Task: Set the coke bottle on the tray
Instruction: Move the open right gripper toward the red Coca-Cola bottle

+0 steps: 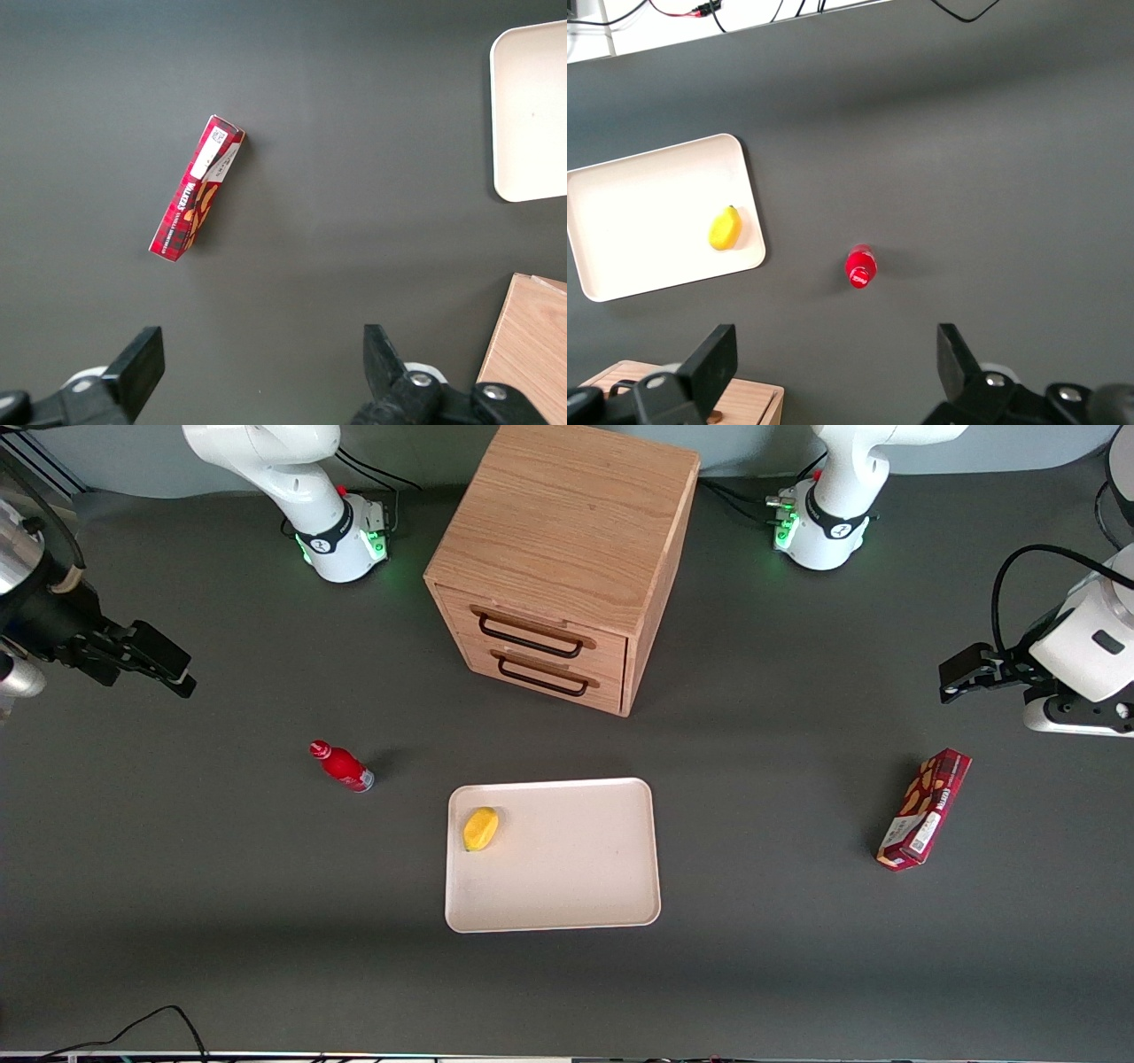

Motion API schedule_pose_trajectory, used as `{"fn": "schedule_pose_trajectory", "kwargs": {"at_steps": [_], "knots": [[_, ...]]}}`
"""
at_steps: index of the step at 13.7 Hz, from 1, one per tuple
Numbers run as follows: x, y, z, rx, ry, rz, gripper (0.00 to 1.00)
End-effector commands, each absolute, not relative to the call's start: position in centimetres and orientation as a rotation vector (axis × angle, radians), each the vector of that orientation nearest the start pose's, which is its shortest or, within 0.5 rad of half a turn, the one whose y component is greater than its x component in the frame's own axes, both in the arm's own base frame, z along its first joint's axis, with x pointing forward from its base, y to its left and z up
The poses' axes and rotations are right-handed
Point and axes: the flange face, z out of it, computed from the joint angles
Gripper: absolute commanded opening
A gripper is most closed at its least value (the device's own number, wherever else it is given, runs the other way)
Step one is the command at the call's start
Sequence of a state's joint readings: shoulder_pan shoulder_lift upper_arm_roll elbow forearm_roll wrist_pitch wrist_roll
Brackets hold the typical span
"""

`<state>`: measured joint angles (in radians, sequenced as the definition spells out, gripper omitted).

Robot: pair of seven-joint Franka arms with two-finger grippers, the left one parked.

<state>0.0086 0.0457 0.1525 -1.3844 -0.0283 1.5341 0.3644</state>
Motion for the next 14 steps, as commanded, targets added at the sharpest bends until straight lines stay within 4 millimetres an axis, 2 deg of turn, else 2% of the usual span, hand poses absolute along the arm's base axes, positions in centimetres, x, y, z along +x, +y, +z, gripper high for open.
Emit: {"fn": "schedule_pose_trajectory", "kwargs": {"at_steps": [1, 4, 6, 9, 11, 14], "knots": [[56.2, 9.0, 68.6, -3.086, 0.317, -0.129, 1.00], [56.1, 9.4, 68.1, -3.054, 0.308, -0.097, 1.00], [56.2, 9.4, 66.6, -3.065, 0.297, -0.047, 1.00], [57.0, 9.5, 62.2, -3.079, 0.279, 0.026, 1.00], [57.1, 9.6, 58.1, -3.089, 0.245, 0.061, 1.00], [55.9, 9.5, 52.7, -3.098, 0.235, 0.066, 1.00]]}}
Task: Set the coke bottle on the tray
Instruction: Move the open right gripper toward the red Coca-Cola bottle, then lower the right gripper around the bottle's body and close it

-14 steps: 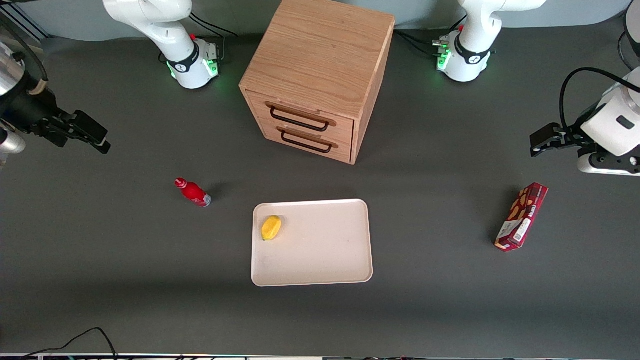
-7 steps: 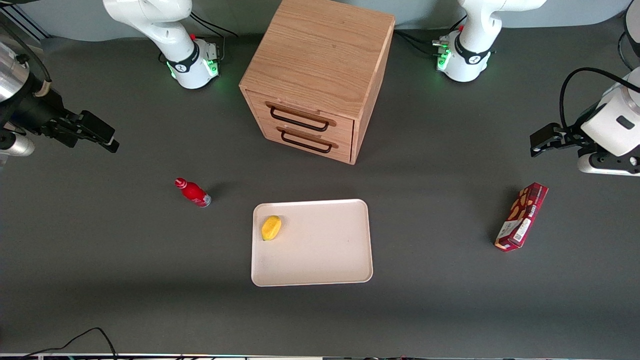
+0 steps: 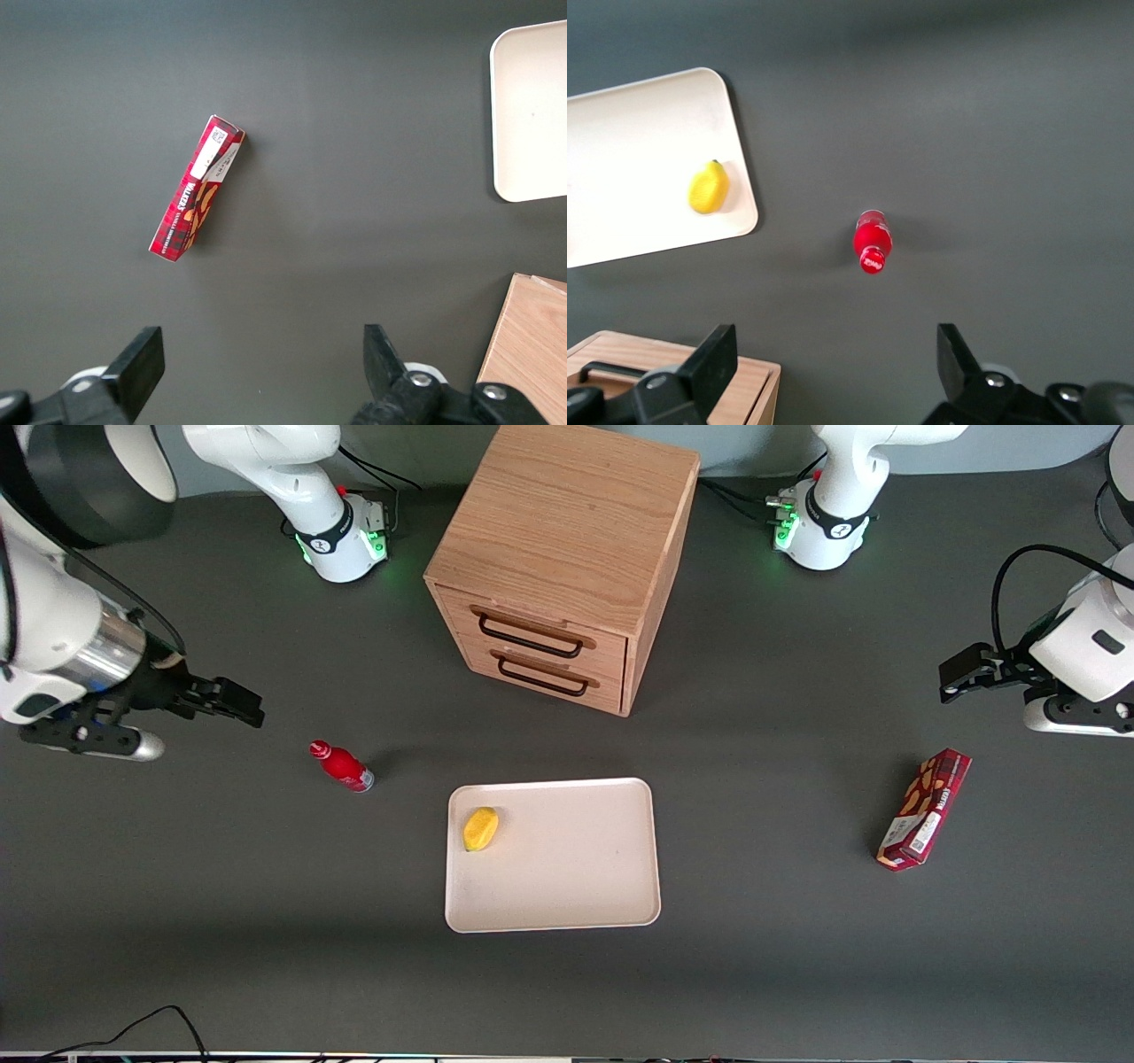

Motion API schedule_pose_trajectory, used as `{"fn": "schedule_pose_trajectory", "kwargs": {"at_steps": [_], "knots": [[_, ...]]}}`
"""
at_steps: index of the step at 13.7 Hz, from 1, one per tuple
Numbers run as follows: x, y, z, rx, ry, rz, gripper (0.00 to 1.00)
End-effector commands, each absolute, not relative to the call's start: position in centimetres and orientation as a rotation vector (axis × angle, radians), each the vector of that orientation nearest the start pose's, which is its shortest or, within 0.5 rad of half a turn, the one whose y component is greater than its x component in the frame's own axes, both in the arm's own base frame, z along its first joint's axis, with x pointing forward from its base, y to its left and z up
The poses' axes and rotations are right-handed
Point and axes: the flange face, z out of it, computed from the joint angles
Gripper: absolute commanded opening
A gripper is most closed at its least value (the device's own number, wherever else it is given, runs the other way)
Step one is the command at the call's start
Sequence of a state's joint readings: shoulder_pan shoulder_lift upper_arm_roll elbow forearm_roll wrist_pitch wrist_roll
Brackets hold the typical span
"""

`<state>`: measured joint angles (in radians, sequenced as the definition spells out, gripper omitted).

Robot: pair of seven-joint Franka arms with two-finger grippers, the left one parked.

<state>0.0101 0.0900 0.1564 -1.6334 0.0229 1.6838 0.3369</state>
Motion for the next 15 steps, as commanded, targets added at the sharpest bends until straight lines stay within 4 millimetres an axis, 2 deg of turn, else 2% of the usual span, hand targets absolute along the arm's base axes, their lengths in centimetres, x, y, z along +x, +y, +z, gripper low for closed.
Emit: {"fn": "schedule_pose_trajectory", "kwargs": {"at_steps": [1, 4, 8, 12, 15], "knots": [[55.5, 9.4, 50.5, -3.101, 0.240, 0.065, 1.00], [54.7, 9.2, 44.5, -3.101, 0.250, 0.065, 1.00], [53.6, 8.9, 37.9, -3.097, 0.259, 0.051, 1.00], [54.0, 8.7, 34.1, -3.089, 0.269, 0.057, 1.00], [54.1, 8.8, 32.3, -3.085, 0.268, 0.048, 1.00]]}}
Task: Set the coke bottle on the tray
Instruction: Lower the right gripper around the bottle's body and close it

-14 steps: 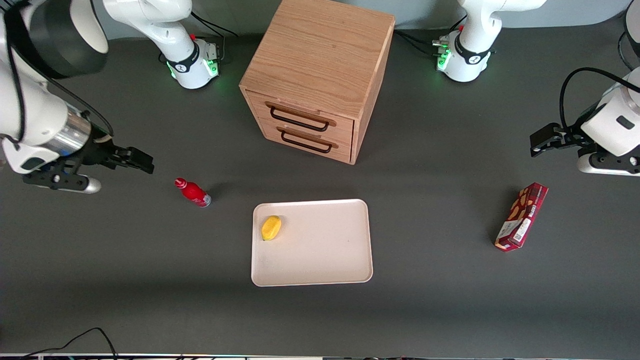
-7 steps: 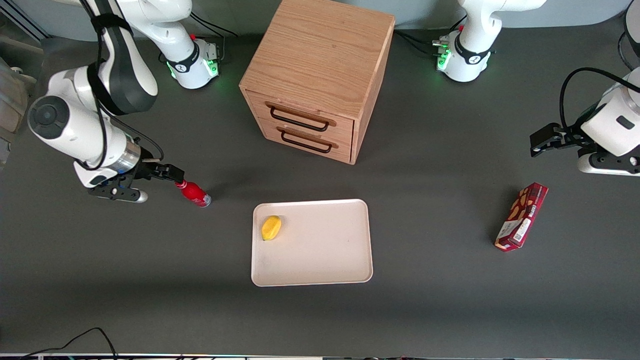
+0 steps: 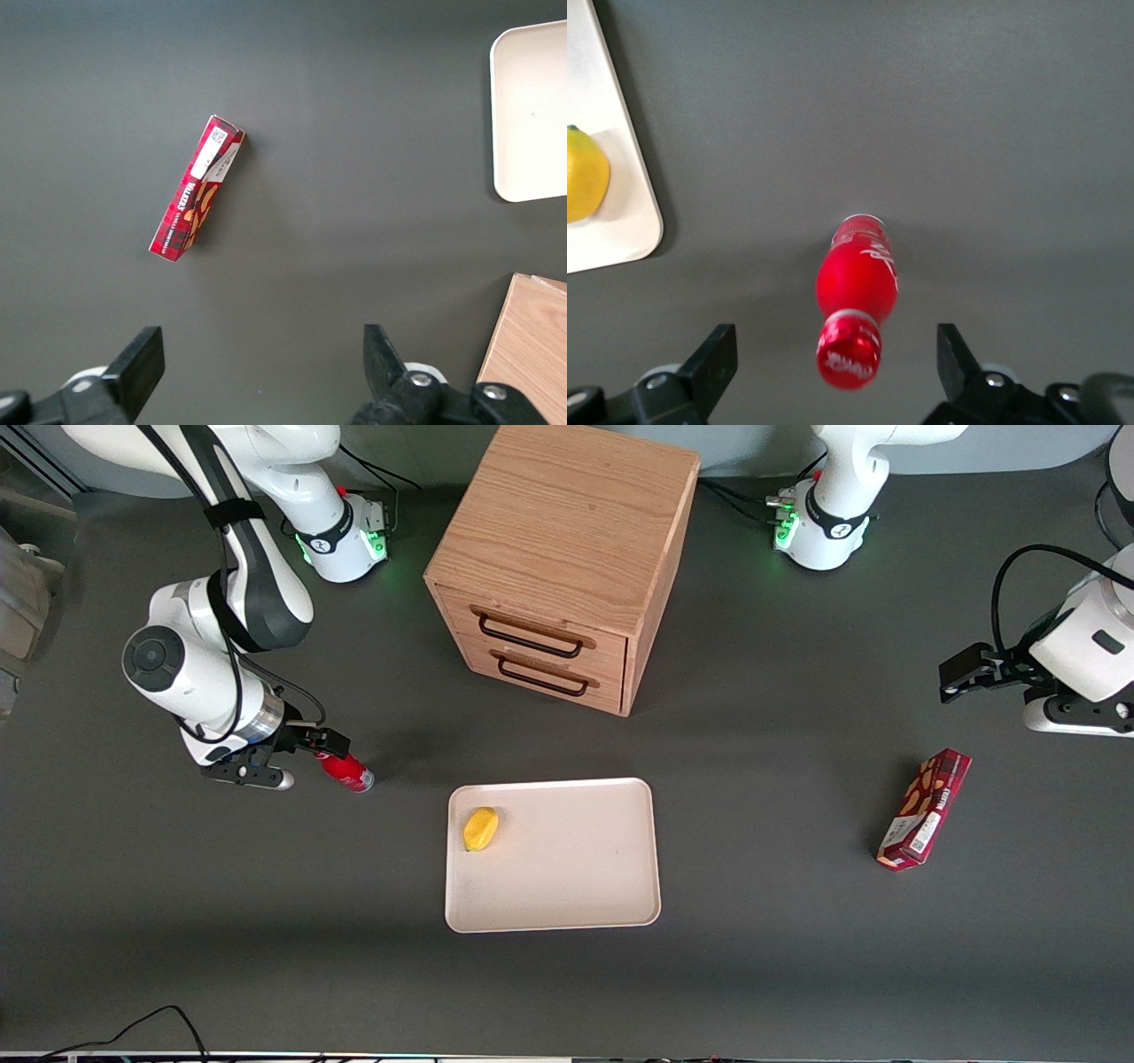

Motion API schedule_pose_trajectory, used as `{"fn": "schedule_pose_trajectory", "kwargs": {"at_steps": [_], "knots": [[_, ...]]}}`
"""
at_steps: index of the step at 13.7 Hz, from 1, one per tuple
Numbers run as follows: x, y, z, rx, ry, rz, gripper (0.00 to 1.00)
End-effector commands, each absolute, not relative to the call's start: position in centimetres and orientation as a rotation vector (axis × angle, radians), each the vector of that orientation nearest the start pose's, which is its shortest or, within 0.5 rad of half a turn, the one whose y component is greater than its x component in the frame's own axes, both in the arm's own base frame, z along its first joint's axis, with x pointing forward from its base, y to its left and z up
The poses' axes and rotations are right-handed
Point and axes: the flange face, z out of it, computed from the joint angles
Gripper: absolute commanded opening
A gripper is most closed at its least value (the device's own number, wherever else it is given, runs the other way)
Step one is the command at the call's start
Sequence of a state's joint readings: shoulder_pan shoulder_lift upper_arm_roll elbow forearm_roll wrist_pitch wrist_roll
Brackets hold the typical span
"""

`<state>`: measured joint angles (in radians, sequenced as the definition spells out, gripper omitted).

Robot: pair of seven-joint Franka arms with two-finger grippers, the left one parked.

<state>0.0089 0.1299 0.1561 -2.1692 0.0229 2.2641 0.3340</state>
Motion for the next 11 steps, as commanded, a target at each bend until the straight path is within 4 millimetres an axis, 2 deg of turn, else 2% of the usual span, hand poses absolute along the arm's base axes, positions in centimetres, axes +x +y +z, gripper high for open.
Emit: {"fn": "schedule_pose_trajectory", "kwargs": {"at_steps": [1, 2, 4, 8, 9, 11], "knots": [[54.28, 8.74, 31.93, -3.083, 0.271, 0.044, 1.00], [54.28, 8.74, 31.53, -3.083, 0.271, 0.053, 0.95], [54.27, 8.75, 31.19, -3.082, 0.273, 0.063, 0.69], [54.16, 8.90, 31.13, -3.085, 0.266, 0.075, 0.04], [54.15, 8.90, 31.20, -3.086, 0.266, 0.074, 0.00], [54.29, 9.00, 32.02, -3.086, 0.261, 0.060, 0.00]]}}
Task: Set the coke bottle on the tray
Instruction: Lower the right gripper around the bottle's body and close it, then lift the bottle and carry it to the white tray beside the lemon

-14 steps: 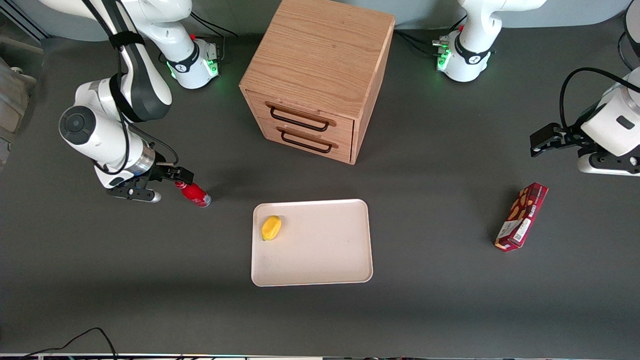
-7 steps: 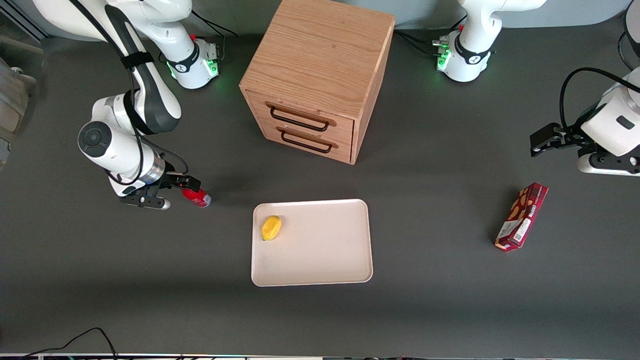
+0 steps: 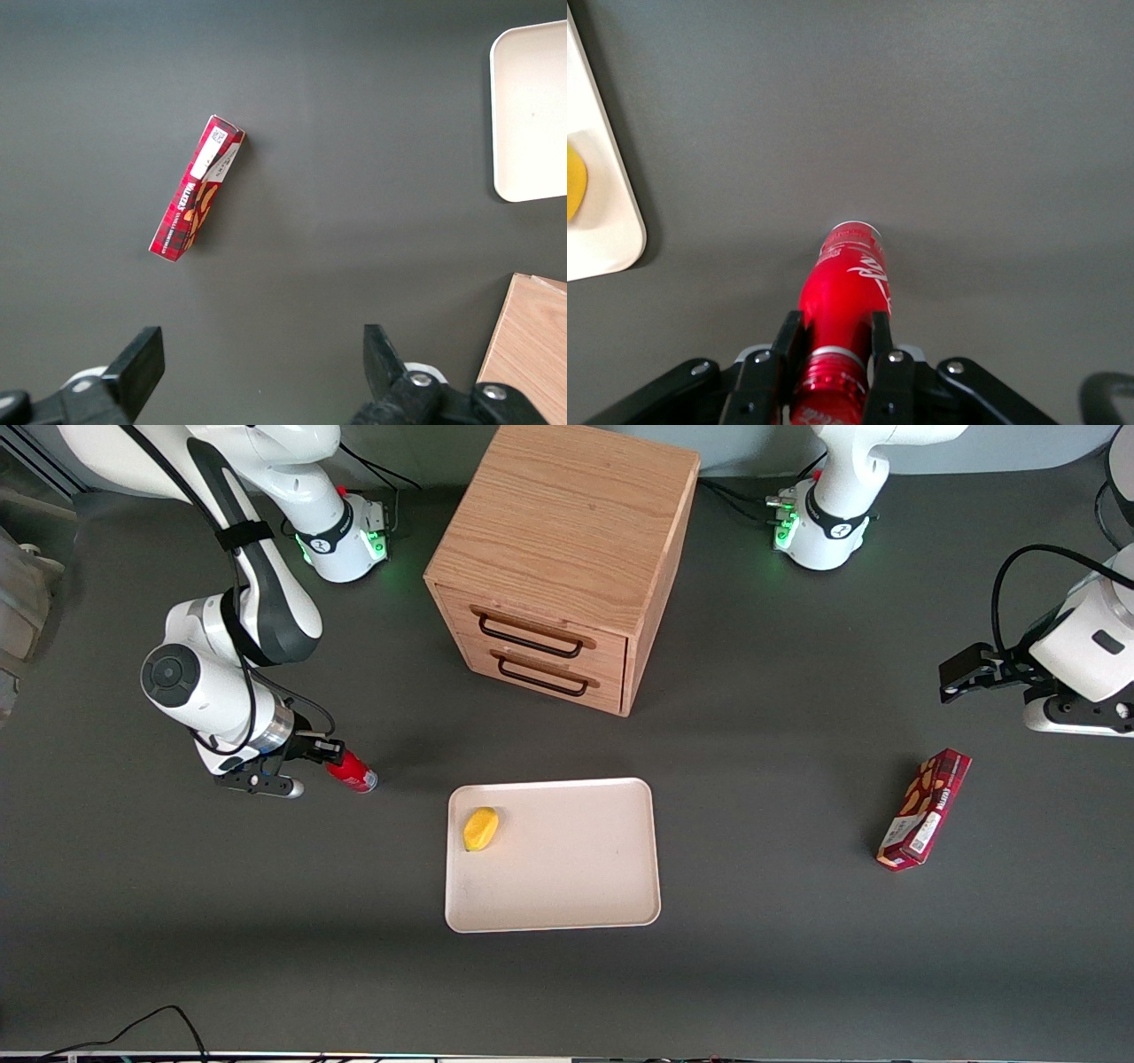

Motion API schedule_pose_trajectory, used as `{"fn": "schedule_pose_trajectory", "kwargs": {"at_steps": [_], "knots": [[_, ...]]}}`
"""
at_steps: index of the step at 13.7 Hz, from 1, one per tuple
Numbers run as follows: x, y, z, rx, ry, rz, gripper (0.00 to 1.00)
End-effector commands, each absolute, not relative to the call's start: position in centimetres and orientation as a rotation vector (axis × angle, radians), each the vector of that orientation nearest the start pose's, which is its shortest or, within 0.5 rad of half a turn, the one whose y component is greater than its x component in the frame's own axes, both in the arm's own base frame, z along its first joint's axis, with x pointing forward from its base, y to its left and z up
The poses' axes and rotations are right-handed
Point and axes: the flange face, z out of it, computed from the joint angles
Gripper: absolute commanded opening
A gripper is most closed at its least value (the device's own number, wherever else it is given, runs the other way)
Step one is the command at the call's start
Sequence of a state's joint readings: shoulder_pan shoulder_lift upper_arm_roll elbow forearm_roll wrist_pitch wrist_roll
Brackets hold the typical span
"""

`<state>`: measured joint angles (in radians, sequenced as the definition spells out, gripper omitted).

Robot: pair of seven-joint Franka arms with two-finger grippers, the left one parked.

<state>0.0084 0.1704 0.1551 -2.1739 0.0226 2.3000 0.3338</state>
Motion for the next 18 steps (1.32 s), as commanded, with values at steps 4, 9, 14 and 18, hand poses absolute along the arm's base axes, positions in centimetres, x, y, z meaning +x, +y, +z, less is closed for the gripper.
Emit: {"fn": "schedule_pose_trajectory", "kwargs": {"at_steps": [4, 9, 14, 18], "knots": [[57.5, 9.8, 41.0, -3.083, 0.249, 0.043, 0.00], [61.4, 13.8, 53.5, -3.054, 0.158, -0.122, 0.00], [66.8, 21.2, 52.7, -3.078, 0.190, -0.117, 0.00], [70.8, 25.6, 47.2, -3.034, 0.279, -0.133, 0.00]]}}
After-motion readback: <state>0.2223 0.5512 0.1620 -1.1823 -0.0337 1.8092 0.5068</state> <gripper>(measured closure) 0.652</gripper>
